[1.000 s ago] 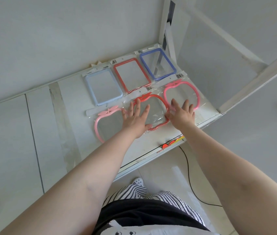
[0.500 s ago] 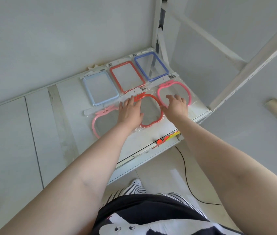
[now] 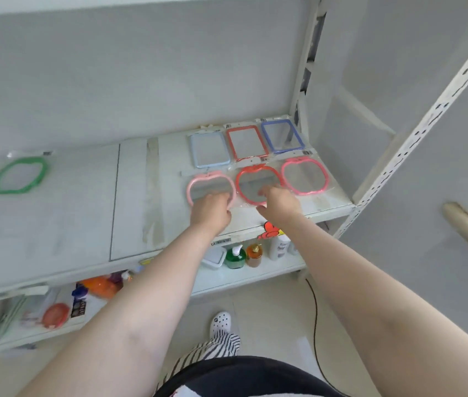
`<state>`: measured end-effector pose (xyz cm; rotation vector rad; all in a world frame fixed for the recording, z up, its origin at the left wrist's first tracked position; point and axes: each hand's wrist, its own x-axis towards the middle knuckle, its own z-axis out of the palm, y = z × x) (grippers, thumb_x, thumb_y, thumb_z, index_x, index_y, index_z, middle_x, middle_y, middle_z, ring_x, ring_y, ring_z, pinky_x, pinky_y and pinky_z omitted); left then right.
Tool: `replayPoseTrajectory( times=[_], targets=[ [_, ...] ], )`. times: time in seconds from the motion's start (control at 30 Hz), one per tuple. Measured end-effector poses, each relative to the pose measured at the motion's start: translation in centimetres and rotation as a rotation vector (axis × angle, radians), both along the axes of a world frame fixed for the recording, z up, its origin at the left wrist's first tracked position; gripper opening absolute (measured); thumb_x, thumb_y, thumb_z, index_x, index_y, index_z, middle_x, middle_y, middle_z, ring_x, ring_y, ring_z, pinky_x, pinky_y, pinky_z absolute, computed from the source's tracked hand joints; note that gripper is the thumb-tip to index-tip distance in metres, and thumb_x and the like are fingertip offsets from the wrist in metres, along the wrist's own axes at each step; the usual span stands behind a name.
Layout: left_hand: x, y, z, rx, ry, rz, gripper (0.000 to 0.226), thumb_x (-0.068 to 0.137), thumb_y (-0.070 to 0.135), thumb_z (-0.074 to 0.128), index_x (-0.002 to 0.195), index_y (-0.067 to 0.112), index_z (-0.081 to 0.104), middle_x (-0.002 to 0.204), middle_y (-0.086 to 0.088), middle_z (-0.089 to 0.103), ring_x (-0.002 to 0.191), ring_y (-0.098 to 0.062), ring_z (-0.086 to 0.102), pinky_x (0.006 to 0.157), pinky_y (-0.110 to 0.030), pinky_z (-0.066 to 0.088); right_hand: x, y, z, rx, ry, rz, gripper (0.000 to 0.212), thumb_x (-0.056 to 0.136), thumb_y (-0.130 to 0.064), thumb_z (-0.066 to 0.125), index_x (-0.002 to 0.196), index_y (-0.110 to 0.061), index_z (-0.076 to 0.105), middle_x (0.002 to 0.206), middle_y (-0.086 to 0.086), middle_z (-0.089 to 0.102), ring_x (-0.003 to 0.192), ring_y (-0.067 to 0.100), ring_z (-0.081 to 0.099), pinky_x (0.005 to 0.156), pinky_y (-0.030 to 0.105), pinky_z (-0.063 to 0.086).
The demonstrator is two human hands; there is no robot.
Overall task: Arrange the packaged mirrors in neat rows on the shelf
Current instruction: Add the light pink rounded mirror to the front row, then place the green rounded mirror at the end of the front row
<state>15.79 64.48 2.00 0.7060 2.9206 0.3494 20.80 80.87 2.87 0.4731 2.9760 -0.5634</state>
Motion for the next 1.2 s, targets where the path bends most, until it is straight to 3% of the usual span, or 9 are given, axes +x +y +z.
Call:
replayPoseTrajectory(
  times=[0.2,0.63,0.77,1.2],
  targets=[
    [4.5,-7.4,0.2,-0.060,-0.057,0.157,0.049,0.087,0.013,0.051,0.136,0.023,0.050,0.135,-0.001,0.058,0.121,-0.026,0.055,0.094,-0.033,0.046,2.2,-6.1,-0.3,0.003,-0.008,0.204,0.042,0.088,-0.025,0.059,0.129,-0.020,0.053,0.130,0.005,0.057,0.117,0.026,0.055,0.088,0.035,0.047],
    [9.0,-23.6,0.3,-0.063,-0.075,0.420,0.048,0.087,0.010,0.051,0.133,0.021,0.053,0.132,-0.003,0.058,0.120,-0.025,0.056,0.093,-0.033,0.046,1.9,-22.3,-1.1,0.025,-0.048,0.470,0.043,0.089,-0.023,0.056,0.131,-0.022,0.050,0.126,0.003,0.055,0.118,0.023,0.052,0.089,0.033,0.044],
    [8.9,-29.8,1.1,-0.086,-0.022,0.416,0.047,0.084,0.010,0.052,0.130,0.021,0.055,0.125,-0.004,0.062,0.113,-0.026,0.059,0.088,-0.033,0.047,1.2,-29.3,-0.5,0.039,-0.041,0.504,0.042,0.089,-0.023,0.056,0.131,-0.021,0.049,0.127,0.004,0.054,0.118,0.024,0.052,0.090,0.033,0.044],
    [5.3,-49.0,3.0,-0.105,0.068,0.393,0.047,0.087,0.011,0.051,0.133,0.021,0.053,0.129,-0.004,0.060,0.118,-0.027,0.057,0.093,-0.034,0.044,0.2,-47.5,1.5,0.102,-0.002,0.451,0.044,0.090,-0.022,0.054,0.133,-0.019,0.047,0.128,0.005,0.053,0.119,0.025,0.051,0.089,0.034,0.045]
  ],
)
